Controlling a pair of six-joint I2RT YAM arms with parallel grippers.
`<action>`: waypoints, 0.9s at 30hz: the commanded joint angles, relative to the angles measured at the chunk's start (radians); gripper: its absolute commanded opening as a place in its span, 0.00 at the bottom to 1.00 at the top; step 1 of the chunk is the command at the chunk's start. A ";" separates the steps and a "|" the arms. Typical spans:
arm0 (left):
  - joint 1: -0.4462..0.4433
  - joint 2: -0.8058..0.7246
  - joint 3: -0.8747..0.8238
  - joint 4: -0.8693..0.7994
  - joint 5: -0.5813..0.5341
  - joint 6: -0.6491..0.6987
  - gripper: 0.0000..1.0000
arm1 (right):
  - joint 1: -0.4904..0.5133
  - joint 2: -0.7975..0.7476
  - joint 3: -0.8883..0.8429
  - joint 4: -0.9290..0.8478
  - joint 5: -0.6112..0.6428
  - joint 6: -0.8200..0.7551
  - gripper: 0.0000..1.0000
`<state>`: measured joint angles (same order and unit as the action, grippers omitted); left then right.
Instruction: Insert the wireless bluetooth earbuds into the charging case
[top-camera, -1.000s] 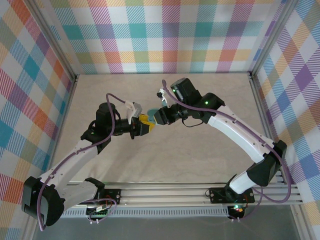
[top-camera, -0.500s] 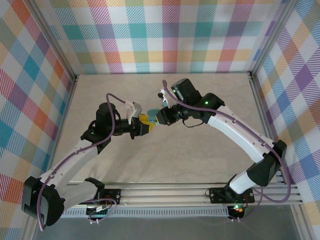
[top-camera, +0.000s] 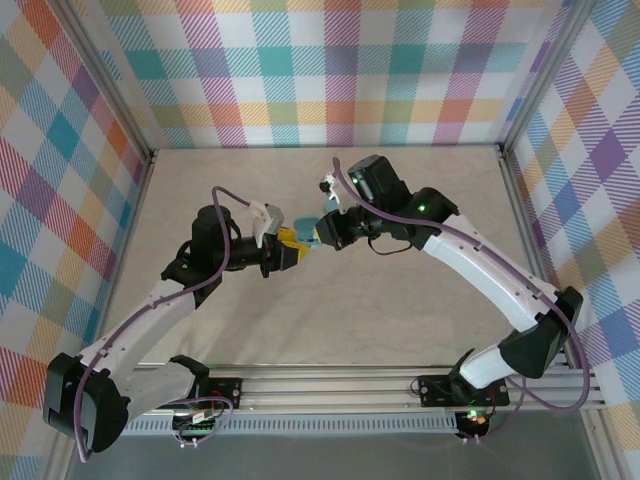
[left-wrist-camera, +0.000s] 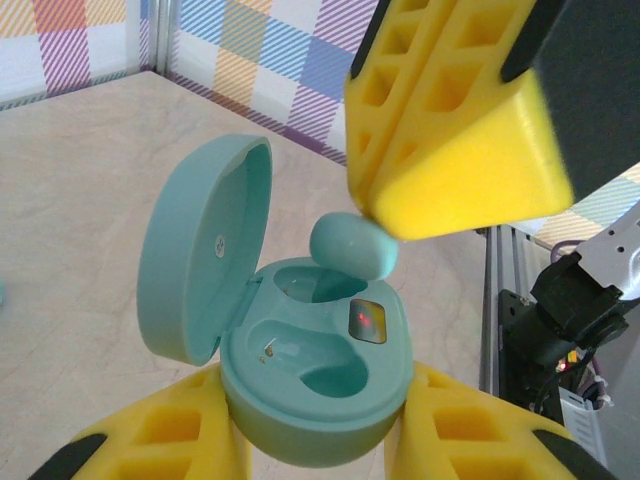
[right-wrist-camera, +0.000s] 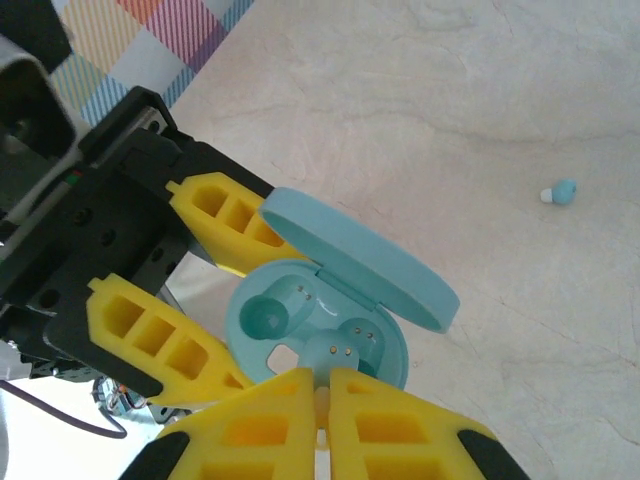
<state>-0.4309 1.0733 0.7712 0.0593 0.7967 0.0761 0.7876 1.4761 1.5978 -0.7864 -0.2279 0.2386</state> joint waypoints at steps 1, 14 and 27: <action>-0.008 -0.016 0.010 0.042 -0.014 0.022 0.00 | -0.013 -0.042 -0.013 0.054 -0.022 0.042 0.10; -0.008 -0.057 0.001 0.007 -0.063 0.039 0.00 | -0.247 -0.154 -0.186 0.101 -0.107 0.175 0.10; -0.006 -0.088 -0.014 0.000 -0.099 0.042 0.00 | -0.283 0.042 -0.584 0.399 -0.096 0.238 0.07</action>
<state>-0.4309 1.0061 0.7692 0.0544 0.7078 0.1017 0.4984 1.4738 1.0721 -0.5144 -0.3294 0.4431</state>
